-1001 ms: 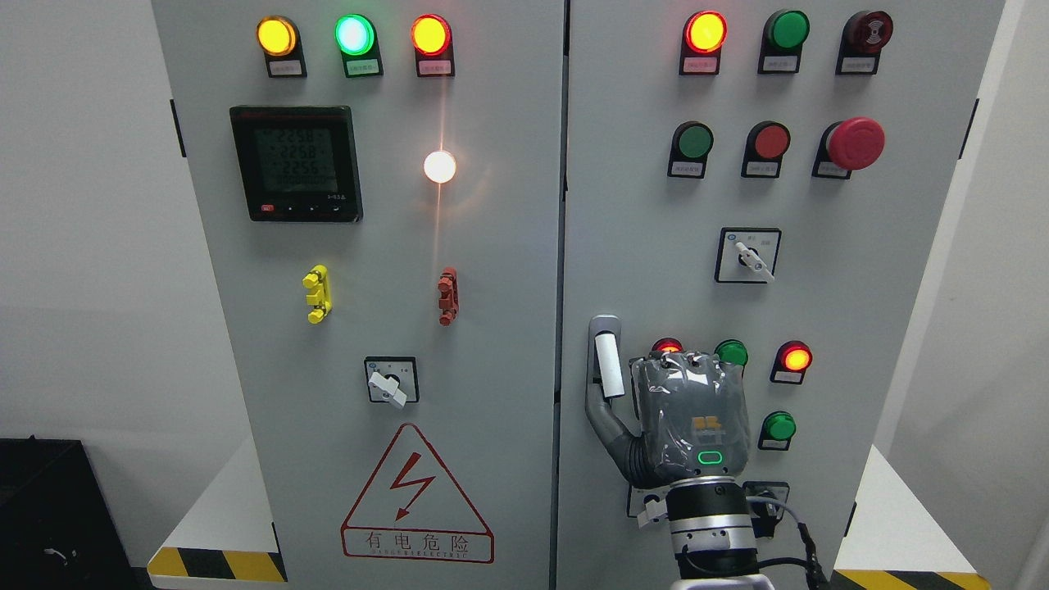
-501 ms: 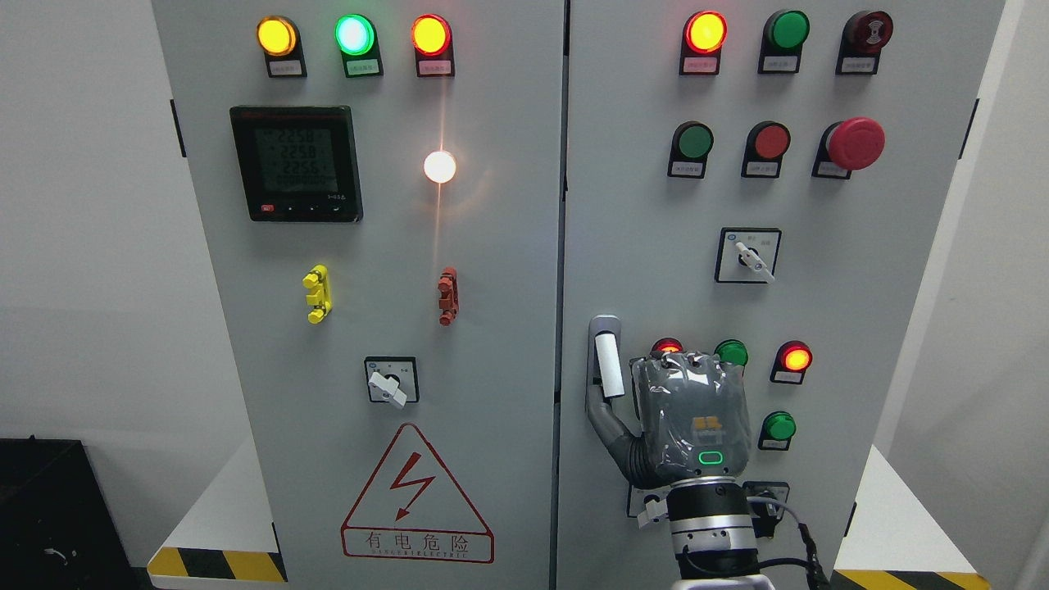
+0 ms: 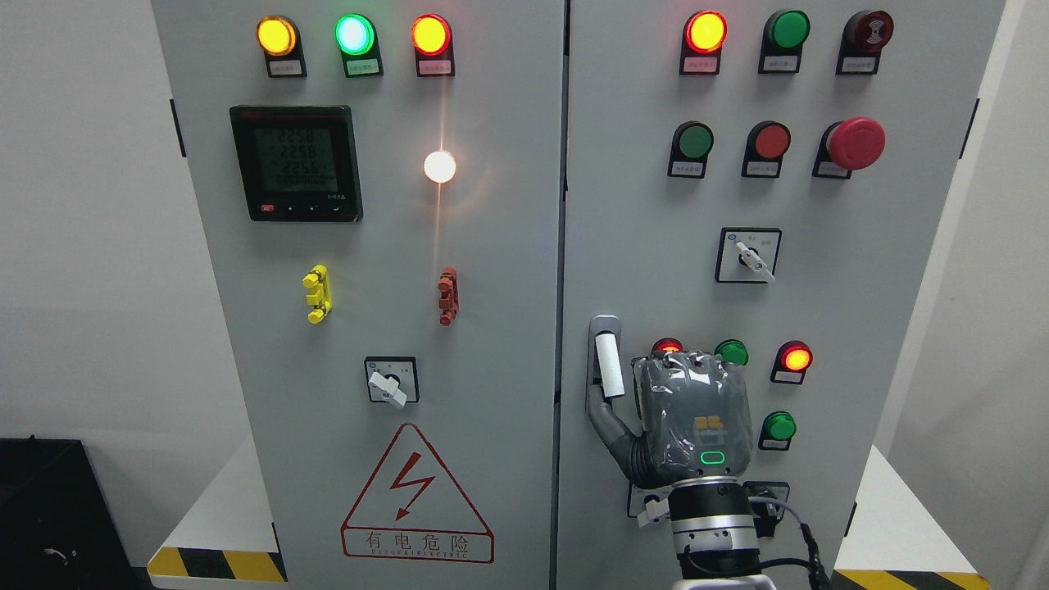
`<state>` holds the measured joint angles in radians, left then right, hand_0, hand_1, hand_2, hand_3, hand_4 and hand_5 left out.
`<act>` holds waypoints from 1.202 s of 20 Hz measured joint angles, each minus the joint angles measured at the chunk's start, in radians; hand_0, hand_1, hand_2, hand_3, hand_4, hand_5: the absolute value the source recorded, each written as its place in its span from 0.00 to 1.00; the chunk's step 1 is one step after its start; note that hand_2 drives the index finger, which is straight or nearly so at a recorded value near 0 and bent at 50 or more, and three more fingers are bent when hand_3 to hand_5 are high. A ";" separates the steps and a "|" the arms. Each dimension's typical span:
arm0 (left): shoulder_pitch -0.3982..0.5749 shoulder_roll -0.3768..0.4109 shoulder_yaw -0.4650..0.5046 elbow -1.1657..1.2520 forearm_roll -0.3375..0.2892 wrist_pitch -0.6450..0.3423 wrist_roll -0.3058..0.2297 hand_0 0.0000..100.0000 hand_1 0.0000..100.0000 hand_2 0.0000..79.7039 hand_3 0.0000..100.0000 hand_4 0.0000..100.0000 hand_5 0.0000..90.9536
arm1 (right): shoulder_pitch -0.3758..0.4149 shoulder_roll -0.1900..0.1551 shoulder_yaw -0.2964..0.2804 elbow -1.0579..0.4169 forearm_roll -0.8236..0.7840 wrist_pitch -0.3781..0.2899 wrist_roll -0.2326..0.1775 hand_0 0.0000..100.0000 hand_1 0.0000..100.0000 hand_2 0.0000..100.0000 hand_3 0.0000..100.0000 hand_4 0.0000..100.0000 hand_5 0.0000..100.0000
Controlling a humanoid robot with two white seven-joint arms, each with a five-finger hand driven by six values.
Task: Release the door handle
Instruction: 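Close the right hand fingers around the silver handle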
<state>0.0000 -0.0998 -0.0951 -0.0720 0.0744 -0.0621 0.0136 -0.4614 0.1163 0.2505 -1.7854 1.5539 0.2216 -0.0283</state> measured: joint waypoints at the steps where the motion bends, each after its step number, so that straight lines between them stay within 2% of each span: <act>1: 0.000 0.000 0.000 0.000 0.000 0.000 0.000 0.12 0.56 0.00 0.00 0.00 0.00 | 0.000 0.000 0.000 0.000 0.000 0.000 0.000 0.49 0.41 0.98 1.00 1.00 1.00; 24: 0.000 0.000 0.000 0.000 0.000 0.000 0.000 0.12 0.56 0.00 0.00 0.00 0.00 | 0.004 0.002 -0.012 -0.008 -0.001 0.001 -0.005 0.51 0.41 0.98 1.00 1.00 1.00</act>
<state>0.0000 -0.0998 -0.0951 -0.0718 0.0746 -0.0620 0.0136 -0.4578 0.1179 0.2380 -1.7930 1.5527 0.2226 -0.0336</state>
